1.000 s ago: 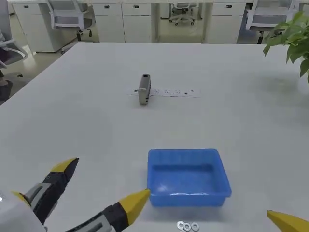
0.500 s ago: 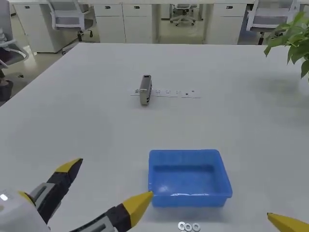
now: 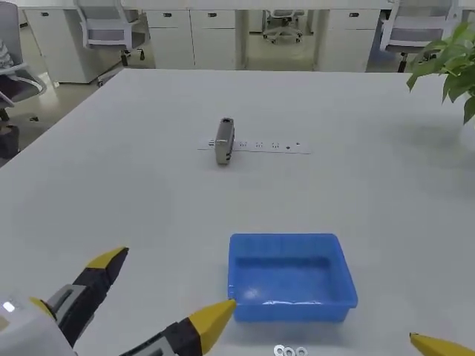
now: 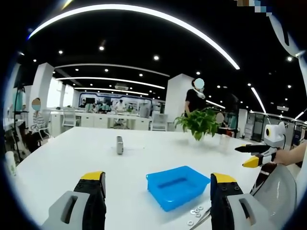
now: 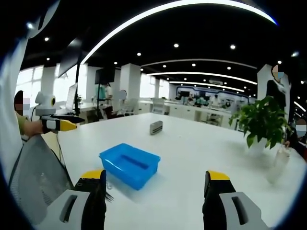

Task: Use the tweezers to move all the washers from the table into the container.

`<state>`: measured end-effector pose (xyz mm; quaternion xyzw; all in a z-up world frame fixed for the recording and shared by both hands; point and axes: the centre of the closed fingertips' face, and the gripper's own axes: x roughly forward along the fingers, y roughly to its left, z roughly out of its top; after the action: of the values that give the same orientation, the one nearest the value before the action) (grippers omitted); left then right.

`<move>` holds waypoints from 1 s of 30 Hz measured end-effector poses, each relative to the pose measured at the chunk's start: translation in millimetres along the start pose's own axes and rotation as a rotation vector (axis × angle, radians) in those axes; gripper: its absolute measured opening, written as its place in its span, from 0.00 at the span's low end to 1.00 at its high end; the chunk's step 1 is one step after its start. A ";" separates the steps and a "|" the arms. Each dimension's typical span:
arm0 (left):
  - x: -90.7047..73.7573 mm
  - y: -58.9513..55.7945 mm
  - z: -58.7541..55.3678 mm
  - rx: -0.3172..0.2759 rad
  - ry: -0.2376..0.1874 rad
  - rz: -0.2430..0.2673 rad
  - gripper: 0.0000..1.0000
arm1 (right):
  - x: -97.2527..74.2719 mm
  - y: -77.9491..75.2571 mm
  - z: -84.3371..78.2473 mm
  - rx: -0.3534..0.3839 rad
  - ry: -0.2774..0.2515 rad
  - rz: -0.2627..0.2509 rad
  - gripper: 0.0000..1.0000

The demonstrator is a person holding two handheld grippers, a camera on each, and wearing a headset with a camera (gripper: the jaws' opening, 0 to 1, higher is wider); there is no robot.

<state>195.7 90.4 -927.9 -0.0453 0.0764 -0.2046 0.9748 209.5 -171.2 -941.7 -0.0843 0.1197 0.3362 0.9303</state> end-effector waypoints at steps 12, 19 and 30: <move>0.1 -0.9 0.4 0.001 0.000 -0.004 0.92 | 0.4 0.0 -0.7 -0.001 0.003 0.000 0.83; 0.8 -3.5 -1.9 0.004 0.013 -0.014 0.91 | 0.5 -0.1 -1.0 0.000 0.006 -0.002 0.83; 2.6 -5.6 -6.1 0.014 0.037 -0.028 0.90 | 0.1 -3.6 -2.0 0.012 0.008 -0.014 0.82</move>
<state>194.8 83.8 -933.6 -0.0359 0.0925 -0.2196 0.9705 211.6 -174.3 -943.4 -0.0810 0.1246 0.3286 0.9327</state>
